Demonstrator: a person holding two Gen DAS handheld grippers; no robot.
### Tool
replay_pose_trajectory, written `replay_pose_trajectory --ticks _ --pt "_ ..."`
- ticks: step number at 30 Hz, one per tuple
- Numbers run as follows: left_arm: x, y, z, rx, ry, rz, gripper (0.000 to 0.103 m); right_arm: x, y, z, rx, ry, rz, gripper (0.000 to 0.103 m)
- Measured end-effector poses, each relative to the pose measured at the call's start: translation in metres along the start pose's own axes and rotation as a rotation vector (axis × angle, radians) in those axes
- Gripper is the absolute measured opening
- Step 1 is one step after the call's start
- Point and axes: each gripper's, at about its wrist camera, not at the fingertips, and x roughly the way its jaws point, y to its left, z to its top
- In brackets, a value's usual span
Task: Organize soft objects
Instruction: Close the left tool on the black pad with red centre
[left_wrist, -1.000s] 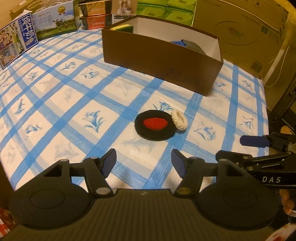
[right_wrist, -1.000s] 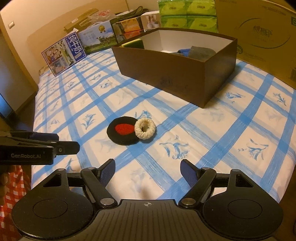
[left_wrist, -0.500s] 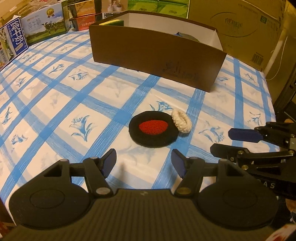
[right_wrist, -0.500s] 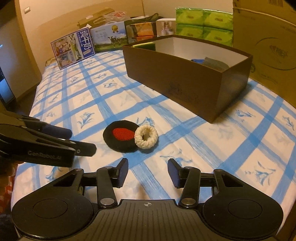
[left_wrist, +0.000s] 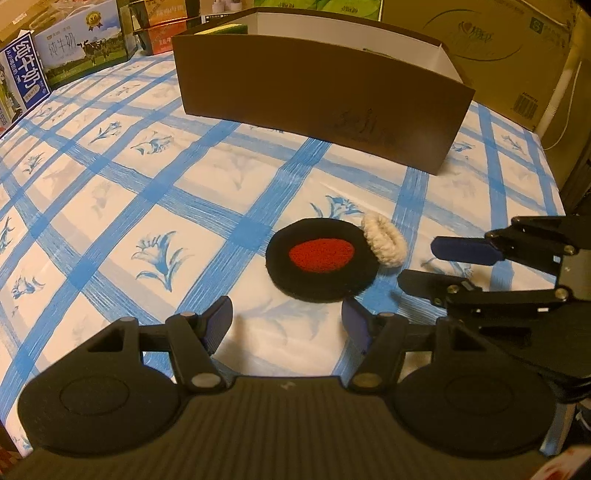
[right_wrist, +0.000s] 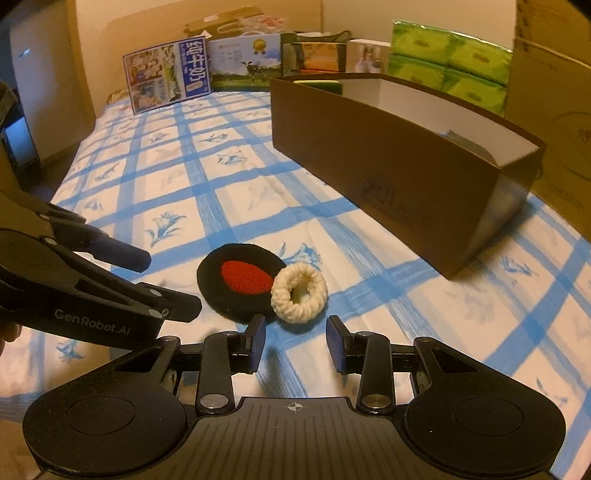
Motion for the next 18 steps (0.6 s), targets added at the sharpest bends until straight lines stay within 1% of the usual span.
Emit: replay_pose_trajectory --ticks 8,9,10,13,15,18 --pt "0.006 0.003 0.002 0.009 0.001 0.004 0.063 0.020 0.003 0.002 -0.055 0.006 -0.011 0.038" --pt "0.007 0.003 0.001 0.012 0.003 0.004 0.063 0.022 0.003 0.002 -0.063 0.006 -0.010 0.036" --pt "0.007 0.003 0.001 0.015 0.003 0.002 0.063 0.023 0.003 0.002 -0.071 0.008 -0.011 0.029" --pt "0.009 0.002 0.000 0.030 0.002 -0.014 0.063 0.026 0.000 0.002 -0.067 0.014 -0.026 0.019" --pt "0.010 0.000 0.000 0.050 -0.001 -0.025 0.065 0.025 -0.005 0.002 -0.050 0.010 -0.034 0.016" --pt "0.013 -0.005 0.000 0.083 -0.009 -0.040 0.069 0.021 -0.013 0.002 -0.018 0.012 -0.060 0.016"
